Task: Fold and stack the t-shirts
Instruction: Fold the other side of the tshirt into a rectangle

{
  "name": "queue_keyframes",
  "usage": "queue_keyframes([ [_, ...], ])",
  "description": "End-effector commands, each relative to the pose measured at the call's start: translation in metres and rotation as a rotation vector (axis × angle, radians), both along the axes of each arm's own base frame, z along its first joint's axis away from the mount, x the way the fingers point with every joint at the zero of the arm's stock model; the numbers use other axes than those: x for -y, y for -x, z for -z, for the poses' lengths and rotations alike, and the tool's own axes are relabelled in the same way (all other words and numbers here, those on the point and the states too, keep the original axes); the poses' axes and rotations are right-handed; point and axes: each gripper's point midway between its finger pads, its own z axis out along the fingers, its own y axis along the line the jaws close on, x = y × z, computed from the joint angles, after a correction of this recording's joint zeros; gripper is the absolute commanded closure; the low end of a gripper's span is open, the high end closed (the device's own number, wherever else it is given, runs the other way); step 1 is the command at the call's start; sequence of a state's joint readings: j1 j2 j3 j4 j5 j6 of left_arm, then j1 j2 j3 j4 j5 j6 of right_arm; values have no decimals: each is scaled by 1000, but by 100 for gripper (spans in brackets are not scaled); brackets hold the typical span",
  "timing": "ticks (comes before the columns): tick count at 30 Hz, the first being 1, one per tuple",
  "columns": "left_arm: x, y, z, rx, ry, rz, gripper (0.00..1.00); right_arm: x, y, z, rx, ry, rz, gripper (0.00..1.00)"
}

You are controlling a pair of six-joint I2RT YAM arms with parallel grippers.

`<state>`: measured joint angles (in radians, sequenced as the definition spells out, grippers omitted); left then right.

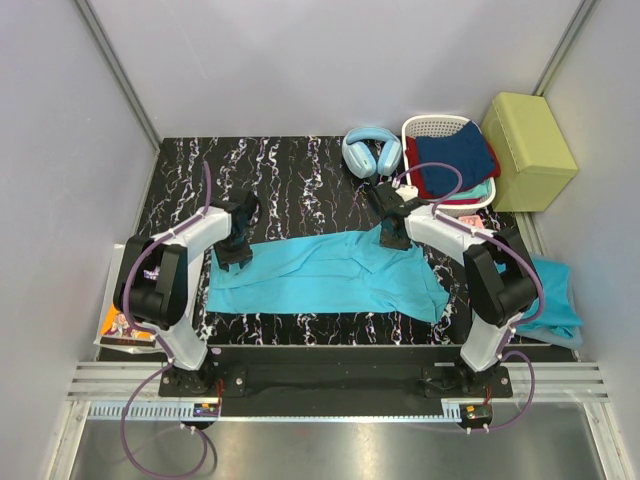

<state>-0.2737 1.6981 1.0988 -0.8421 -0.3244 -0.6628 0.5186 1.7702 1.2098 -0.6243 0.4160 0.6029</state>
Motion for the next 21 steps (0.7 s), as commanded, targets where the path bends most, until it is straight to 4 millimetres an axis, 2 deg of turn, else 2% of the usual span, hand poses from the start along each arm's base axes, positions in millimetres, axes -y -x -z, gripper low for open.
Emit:
queue_keyframes([
  [1,4,-10,-7,36,11,6,58,-8,-17,0,43,-51,10,69],
  [6,4,-10,-8,38,11,4,58,-10,-16,1,33,-67,3,64],
  [12,6,-10,-5,28,15,5,58,-6,-5,16,-8,-59,17,62],
  [15,5,-10,-6,29,10,10,58,-5,3,12,-8,-77,23,62],
  [16,5,-10,-6,30,11,10,57,-4,4,2,13,-91,24,62],
  [19,5,-9,-5,29,9,9,57,-3,9,-8,28,-107,19,61],
  [21,7,-9,-2,21,13,8,58,-2,12,-7,22,-103,18,61],
])
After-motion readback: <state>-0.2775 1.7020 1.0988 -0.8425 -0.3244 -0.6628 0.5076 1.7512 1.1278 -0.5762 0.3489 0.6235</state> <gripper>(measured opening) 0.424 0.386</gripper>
